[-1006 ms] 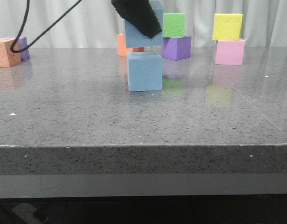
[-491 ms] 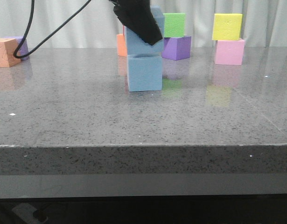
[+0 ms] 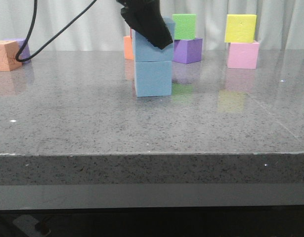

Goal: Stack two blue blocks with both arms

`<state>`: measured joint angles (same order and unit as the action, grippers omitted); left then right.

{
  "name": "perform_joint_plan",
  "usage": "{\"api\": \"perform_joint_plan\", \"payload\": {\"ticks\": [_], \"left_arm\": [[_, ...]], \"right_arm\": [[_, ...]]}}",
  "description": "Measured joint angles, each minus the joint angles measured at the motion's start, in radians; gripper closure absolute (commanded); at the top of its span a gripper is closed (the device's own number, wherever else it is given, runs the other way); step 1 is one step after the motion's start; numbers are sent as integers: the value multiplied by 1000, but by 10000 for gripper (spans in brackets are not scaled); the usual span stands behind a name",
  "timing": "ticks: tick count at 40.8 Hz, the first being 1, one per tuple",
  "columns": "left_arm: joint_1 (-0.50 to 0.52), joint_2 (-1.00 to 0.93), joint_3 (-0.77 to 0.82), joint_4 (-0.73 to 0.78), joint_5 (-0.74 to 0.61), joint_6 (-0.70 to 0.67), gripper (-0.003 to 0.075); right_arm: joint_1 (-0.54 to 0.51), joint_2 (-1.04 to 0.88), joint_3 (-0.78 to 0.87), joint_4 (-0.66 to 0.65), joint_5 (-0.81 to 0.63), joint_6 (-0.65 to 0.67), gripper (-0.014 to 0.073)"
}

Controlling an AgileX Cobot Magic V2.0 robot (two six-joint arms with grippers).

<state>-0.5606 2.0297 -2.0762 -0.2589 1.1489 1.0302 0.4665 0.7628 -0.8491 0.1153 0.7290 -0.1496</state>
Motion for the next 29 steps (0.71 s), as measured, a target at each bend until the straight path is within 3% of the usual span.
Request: {"api": "perform_joint_plan", "payload": {"ticks": [14,29], "left_arm": [[0,-36,0,2,-15,-14,176],[0,-225,2,-5,-22,-315,176]], "right_arm": [[0,0,0,0,0,0,-10],[0,0,0,0,0,0,-10]]}}
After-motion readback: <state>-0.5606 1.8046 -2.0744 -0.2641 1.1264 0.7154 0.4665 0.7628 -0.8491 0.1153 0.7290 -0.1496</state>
